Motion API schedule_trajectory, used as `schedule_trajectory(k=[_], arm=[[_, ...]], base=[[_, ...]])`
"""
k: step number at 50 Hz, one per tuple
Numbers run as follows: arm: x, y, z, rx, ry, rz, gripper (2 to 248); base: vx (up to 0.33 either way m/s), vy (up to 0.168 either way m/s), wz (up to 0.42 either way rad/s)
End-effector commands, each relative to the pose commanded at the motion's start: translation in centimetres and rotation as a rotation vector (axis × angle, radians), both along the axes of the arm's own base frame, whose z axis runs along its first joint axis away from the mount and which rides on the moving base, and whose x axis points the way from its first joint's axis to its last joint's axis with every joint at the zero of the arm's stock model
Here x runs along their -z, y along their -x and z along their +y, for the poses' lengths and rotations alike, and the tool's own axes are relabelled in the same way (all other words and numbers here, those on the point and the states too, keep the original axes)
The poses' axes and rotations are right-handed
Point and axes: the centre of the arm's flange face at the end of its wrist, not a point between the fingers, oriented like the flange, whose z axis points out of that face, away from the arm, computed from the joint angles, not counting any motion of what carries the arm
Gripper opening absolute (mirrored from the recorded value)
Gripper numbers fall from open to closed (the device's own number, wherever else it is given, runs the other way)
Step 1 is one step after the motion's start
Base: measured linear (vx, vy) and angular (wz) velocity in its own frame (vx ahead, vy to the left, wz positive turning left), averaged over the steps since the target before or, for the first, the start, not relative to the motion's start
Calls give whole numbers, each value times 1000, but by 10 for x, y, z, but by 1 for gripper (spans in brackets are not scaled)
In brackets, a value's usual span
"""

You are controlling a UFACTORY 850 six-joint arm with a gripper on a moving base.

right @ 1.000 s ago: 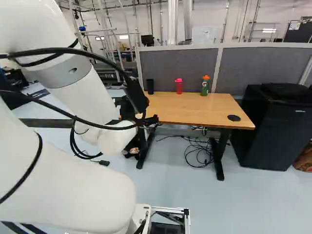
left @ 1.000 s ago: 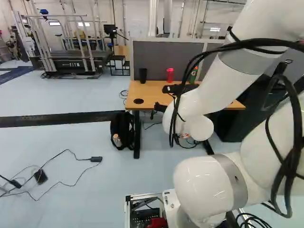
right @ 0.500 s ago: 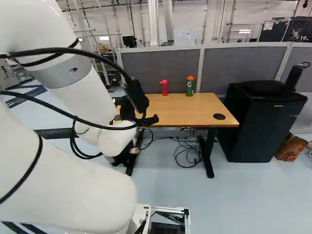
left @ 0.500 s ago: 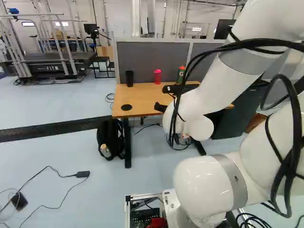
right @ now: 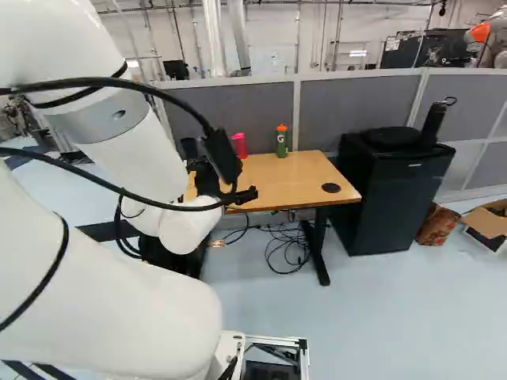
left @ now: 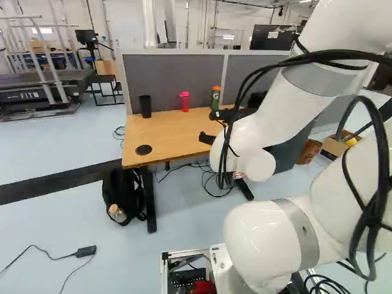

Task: Pick up the green bottle from the table

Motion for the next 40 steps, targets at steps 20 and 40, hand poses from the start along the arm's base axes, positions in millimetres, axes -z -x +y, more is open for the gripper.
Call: schedule_trajectory(k=[20, 40], arm=[[0, 0, 0, 0, 0, 0, 247], [0, 0, 0, 0, 0, 0, 247]], base=[[148, -34, -186], [177, -8, -32]])
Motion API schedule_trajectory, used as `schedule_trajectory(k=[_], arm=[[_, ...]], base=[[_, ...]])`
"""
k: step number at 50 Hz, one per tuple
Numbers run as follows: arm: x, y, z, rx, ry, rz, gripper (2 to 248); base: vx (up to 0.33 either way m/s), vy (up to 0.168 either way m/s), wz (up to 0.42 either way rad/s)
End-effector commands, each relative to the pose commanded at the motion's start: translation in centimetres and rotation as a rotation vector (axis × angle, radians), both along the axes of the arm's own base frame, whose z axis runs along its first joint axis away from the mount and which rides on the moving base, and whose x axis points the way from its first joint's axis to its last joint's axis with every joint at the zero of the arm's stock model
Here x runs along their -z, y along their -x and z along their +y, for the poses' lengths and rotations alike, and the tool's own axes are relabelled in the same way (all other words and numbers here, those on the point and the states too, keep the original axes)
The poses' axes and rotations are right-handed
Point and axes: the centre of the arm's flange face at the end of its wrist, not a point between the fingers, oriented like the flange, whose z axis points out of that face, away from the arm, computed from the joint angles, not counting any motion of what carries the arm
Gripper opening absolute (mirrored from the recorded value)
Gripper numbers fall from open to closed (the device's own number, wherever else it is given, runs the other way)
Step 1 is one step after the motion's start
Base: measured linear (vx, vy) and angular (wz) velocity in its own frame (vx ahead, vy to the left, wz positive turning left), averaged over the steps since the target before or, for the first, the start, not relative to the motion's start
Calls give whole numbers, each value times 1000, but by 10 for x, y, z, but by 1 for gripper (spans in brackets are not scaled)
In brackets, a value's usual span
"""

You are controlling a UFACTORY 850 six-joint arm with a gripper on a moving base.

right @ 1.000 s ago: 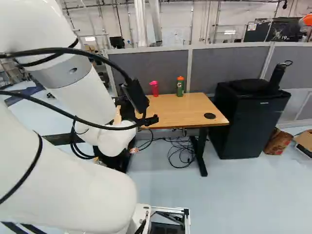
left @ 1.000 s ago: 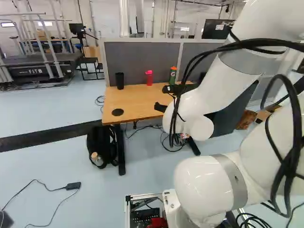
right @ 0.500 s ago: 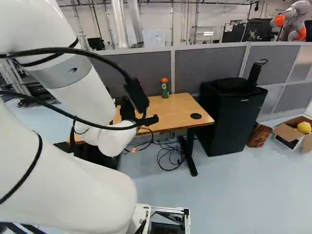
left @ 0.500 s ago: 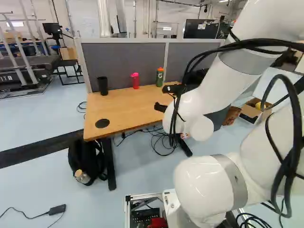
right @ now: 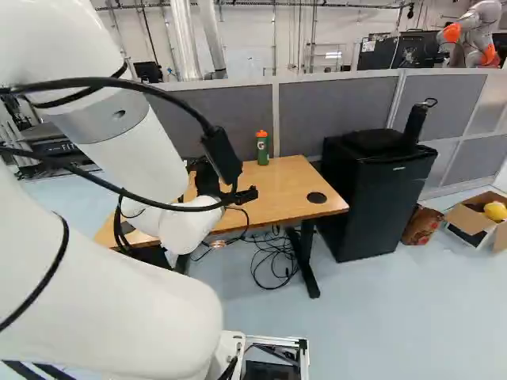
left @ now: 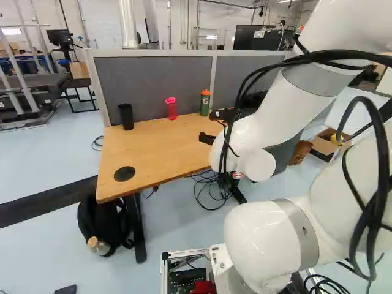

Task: Pick up the green bottle from the table

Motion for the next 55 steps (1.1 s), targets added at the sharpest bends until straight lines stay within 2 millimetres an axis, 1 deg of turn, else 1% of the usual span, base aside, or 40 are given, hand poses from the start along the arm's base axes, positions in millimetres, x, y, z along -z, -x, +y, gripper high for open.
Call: schedule_trajectory(k=[29, 55], arm=[[0, 0, 0, 0, 0, 0, 247], [0, 0, 0, 0, 0, 0, 247]], base=[[176, -39, -12], [170, -59, -13]])
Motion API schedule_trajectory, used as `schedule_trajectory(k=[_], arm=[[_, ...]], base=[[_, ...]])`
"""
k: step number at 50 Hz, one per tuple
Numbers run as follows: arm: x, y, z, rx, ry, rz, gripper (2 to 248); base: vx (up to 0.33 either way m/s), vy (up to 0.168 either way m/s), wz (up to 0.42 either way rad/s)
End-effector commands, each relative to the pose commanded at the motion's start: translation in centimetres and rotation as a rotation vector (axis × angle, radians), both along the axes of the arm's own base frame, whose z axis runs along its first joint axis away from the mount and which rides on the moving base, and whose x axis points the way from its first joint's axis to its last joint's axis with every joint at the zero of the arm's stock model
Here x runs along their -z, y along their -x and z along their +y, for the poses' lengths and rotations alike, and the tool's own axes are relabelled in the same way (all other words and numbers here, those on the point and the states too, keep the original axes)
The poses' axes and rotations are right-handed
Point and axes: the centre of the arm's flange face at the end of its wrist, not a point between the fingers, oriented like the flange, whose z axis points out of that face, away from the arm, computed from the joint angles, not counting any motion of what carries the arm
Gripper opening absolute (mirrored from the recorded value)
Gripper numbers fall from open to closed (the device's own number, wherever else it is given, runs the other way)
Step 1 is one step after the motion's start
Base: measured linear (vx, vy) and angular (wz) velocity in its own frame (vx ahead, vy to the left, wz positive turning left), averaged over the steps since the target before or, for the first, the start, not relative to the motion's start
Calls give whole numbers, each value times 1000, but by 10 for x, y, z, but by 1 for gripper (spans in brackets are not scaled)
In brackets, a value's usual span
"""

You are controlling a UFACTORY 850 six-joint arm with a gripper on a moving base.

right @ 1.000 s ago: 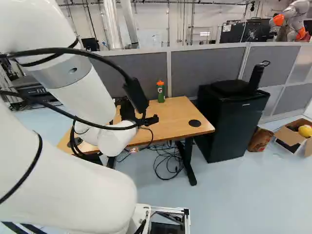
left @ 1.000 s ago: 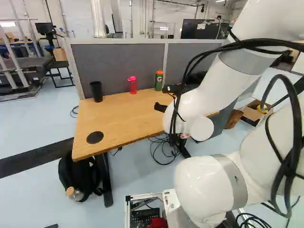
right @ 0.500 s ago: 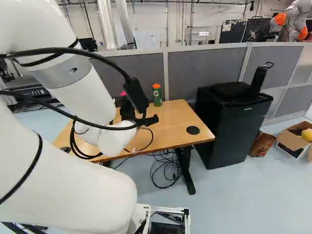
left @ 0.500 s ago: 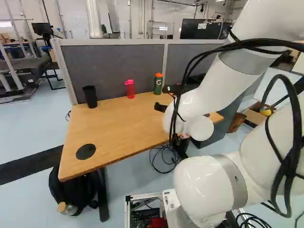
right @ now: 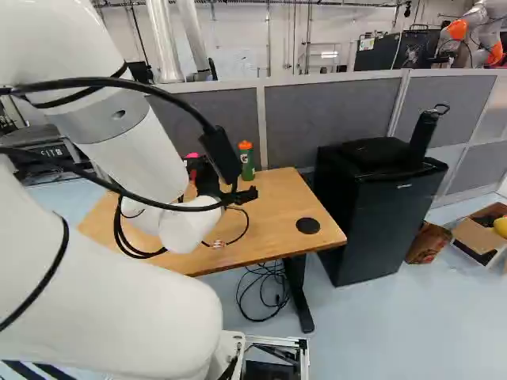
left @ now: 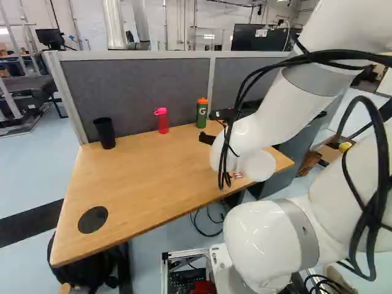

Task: Pick up the green bottle from the table

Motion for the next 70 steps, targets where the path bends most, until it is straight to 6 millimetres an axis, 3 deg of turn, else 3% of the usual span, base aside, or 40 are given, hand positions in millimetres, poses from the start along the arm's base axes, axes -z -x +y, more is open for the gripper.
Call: schedule_trajectory(k=[23, 24, 70], arm=[[0, 0, 0, 0, 0, 0, 247], [-1, -11, 0, 0, 0, 5, 247], [-7, -107, 0, -1, 0, 20, 247]], base=[[155, -45, -16], [122, -3, -6], [7, 0, 0]])
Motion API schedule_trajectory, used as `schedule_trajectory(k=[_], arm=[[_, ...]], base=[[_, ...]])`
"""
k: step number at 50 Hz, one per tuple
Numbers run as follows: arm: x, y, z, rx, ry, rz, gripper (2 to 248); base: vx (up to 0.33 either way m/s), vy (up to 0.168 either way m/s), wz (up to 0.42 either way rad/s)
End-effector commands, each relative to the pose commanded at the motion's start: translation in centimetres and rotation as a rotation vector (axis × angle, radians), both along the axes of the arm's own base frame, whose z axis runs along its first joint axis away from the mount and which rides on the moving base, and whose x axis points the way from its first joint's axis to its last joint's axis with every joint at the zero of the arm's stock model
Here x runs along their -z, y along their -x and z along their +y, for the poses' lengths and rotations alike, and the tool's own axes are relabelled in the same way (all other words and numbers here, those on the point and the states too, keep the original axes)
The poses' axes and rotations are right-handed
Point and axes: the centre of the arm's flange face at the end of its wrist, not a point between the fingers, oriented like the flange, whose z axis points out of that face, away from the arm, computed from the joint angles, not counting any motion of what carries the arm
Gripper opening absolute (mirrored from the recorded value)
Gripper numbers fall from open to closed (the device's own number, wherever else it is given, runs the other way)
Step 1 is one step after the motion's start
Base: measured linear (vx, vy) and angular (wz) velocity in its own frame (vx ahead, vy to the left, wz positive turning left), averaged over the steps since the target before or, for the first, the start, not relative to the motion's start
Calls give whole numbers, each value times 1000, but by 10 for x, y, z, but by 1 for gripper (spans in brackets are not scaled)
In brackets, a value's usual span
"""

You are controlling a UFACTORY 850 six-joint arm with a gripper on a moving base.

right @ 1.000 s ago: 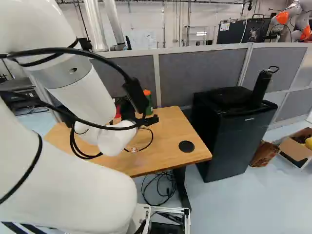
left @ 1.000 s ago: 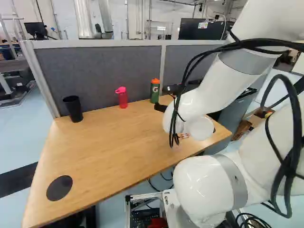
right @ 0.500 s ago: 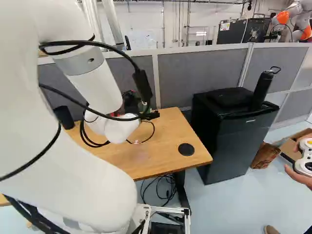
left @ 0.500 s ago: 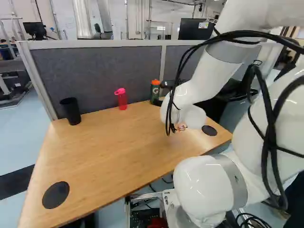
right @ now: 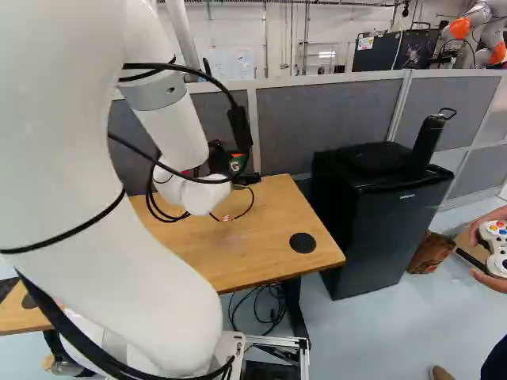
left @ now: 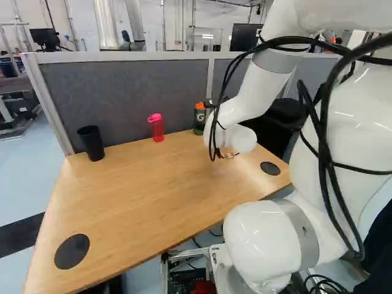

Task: Pick up the green bottle from the table

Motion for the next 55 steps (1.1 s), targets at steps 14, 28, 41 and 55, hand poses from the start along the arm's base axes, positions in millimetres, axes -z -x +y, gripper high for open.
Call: schedule_trajectory(k=[14, 28, 41, 55], arm=[[0, -29, 2, -4, 0, -4, 247], [2, -57, 6, -34, 9, 1, 247], [8, -82, 13, -97, 33, 45, 247], [16, -107, 17, -154, 65, 113, 247]], base=[[0, 0, 0], [0, 0, 0], [0, 0, 0], [0, 0, 0]])
